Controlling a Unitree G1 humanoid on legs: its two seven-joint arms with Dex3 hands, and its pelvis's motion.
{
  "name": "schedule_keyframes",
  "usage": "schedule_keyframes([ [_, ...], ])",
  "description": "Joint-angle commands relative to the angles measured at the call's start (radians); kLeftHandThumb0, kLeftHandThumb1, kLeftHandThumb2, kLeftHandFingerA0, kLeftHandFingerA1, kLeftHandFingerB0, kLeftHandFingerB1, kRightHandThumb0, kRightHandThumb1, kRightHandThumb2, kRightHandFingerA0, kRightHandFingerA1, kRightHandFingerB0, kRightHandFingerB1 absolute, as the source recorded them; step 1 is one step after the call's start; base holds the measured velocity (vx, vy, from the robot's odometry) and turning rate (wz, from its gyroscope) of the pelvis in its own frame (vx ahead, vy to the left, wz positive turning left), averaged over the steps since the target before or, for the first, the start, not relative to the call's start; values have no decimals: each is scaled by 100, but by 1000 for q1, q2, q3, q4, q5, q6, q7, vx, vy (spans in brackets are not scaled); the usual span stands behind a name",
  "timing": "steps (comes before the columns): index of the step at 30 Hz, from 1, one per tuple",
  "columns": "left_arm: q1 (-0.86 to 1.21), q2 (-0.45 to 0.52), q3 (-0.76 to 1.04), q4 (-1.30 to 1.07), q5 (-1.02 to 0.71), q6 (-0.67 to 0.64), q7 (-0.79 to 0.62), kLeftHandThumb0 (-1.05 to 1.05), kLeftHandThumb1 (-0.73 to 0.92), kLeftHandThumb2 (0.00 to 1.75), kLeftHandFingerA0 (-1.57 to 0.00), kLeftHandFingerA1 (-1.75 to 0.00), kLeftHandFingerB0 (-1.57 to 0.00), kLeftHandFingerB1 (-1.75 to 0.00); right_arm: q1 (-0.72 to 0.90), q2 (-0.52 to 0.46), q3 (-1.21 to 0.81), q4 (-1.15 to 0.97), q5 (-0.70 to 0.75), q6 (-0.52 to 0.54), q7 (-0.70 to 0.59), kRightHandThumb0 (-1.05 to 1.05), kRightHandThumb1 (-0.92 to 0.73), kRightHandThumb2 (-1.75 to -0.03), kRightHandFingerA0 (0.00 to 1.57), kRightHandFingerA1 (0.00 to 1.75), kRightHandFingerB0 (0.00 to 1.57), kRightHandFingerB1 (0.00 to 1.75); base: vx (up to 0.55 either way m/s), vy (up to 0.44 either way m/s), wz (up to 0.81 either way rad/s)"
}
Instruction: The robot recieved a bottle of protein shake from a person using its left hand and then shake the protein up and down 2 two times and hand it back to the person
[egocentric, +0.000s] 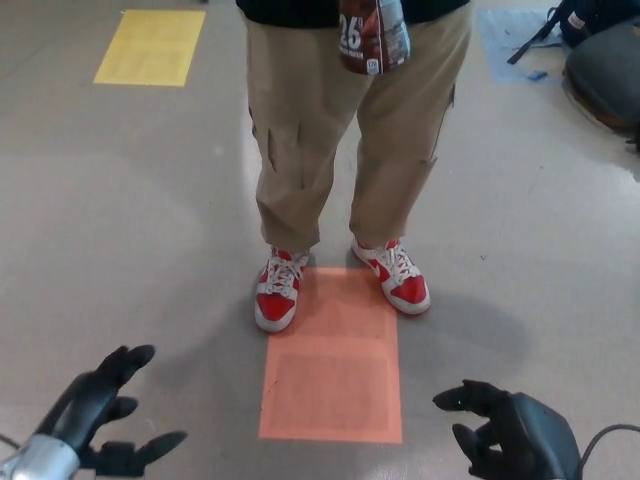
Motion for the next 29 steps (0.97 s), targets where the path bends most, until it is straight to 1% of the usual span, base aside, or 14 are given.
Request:
schedule_keyframes([
  [1,-78,43,-17,268,126,-353,203,-65,41,75,-28,-47,-3,-21,-51,-30,-23,8,18,17,17,-22,-76,-65,93,50,77,44,0,0,0],
  [5,-114,38,-40,331,150,-362,215,-65,42,76,-28,-47,-2,-20,-56,-33,-15,11,5,20,4,-23,-76,-65,94,51,77,44,0,0,0],
  [7,-143,42,-49,365,159,-373,216,-65,42,76,-28,-47,-3,-21,-66,-22,-29,13,22,29,23,-24,-79,-63,90,50,77,44,0,0,0],
  [8,-152,43,-62,378,172,-373,224,-64,55,57,-32,-35,-3,-21,-66,-22,-28,14,19,26,16,-24,-78,-64,95,54,79,45,0,0,0],
  [12,-182,39,-99,422,205,-368,257,-65,57,58,-31,-35,-3,-21,-76,-22,-31,18,18,43,24,-27,-80,-64,91,51,76,44,0,0,0],
  [18,-218,37,-144,476,239,-378,299,-72,62,59,-30,-34,-1,-22,-92,-23,-27,19,6,76,24,-27,-79,-64,94,50,77,44,0,0,0],
  [19,-216,40,-152,475,249,-387,314,-75,52,86,-26,-46,-1,-17,-91,-23,-27,19,6,71,19,-26,-78,-64,95,50,77,44,0,0,0],
  [20,-215,39,-160,476,259,-394,334,-69,64,59,-33,-34,-3,-24,-91,-23,-28,19,7,71,20,-26,-79,-63,92,49,76,44,0,0,0],
  [21,-215,37,-165,479,266,-399,353,-69,64,59,-33,-34,-3,-24,-91,-24,-29,19,8,75,24,-26,-79,-63,92,49,76,44,0,0,0],
  [22,-205,33,-174,474,280,-399,387,-68,53,87,-28,-47,-3,-29,-87,-24,-28,18,8,78,24,-26,-79,-64,93,48,75,43,0,0,0],
  [23,-196,30,-180,474,287,-403,412,-69,55,83,-33,-46,-9,-34,-80,-24,-26,18,6,77,22,-25,-79,-64,94,49,75,43,0,0,0],
  [24,-188,27,-181,474,290,-408,424,-69,55,83,-33,-46,-9,-34,-74,-24,-24,17,4,75,20,-25,-79,-64,94,49,75,43,0,0,0],
  [25,-172,18,-183,470,297,-410,459,-57,68,61,-44,-36,-20,-28,-64,-27,-19,16,0,71,18,-24,-79,-63,93,49,74,43,0,0,0],
  [29,-147,5,-205,470,337,-400,561,-46,78,64,-53,-38,-31,-31,-48,-30,-9,16,-8,68,12,-26,-79,-64,90,47,75,43,0,0,0],
])
